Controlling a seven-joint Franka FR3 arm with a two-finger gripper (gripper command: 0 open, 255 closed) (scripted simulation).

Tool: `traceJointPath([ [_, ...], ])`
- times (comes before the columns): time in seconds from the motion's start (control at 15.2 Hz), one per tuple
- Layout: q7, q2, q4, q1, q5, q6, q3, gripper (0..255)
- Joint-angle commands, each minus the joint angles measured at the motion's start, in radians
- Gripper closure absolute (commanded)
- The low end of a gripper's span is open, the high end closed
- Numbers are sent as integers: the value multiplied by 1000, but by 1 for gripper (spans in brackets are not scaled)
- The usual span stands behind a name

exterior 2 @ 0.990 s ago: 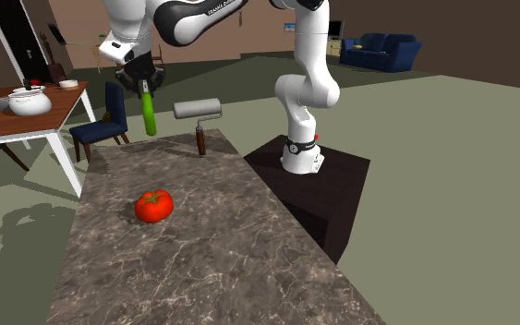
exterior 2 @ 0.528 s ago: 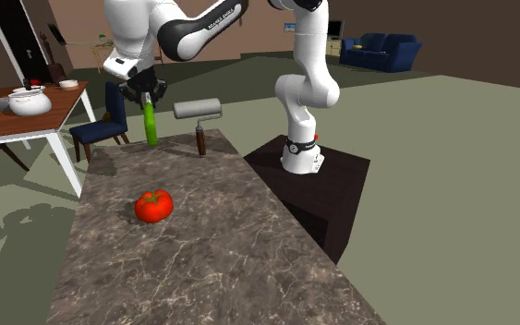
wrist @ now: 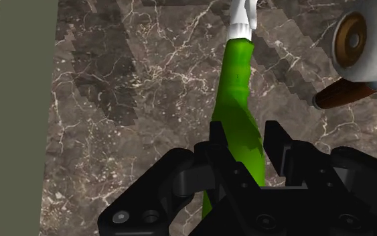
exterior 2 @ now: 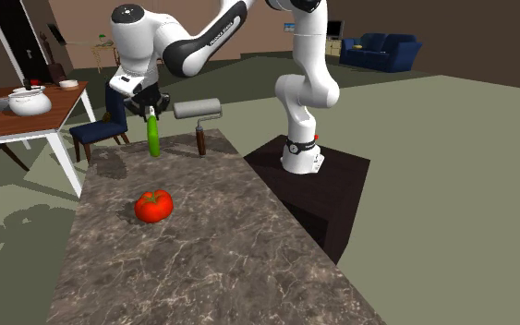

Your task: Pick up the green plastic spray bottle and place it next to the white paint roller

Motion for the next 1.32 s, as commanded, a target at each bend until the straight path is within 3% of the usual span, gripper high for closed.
traceJointPath([
  [0.0, 9, 11, -12, -2, -1, 22, -1, 255],
  [1.25, 91, 150, -100, -23, -8, 231, -8, 255],
])
